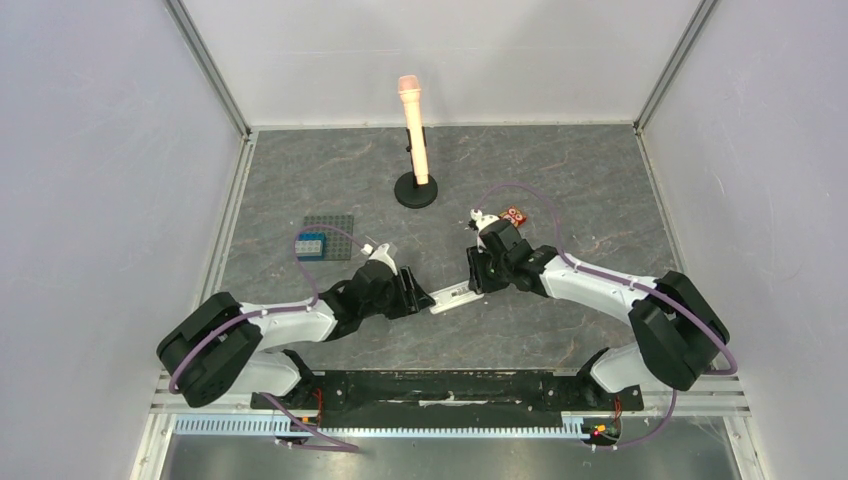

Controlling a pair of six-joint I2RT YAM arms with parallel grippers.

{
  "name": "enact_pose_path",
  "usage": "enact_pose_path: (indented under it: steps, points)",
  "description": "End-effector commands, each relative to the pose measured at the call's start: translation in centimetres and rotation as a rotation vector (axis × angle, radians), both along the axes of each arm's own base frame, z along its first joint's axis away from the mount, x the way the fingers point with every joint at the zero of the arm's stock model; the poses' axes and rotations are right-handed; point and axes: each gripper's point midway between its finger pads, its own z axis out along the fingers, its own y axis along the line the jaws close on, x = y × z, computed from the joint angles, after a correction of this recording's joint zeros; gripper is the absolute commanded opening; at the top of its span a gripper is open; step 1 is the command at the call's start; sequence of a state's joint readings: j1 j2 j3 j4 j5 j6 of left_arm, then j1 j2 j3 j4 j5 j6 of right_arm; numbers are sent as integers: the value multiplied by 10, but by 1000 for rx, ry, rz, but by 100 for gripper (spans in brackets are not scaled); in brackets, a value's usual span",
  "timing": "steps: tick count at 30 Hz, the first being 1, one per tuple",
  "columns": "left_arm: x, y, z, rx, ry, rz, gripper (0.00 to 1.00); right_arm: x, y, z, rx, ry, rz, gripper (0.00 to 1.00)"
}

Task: Load the batteries into the remote control

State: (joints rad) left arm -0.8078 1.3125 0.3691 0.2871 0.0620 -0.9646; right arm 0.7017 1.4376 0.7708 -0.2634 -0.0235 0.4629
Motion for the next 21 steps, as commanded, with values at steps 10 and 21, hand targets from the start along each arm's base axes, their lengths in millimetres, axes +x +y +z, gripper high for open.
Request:
enact_pose_path:
  steps: [10, 21]
  points:
    - [7, -1, -8, -2, 68, 69, 56, 1, 7, -11, 58, -8, 55, 26]
    - [9, -1, -17, 17, 107, 83, 52, -1, 12, -15, 54, 18, 85, 25]
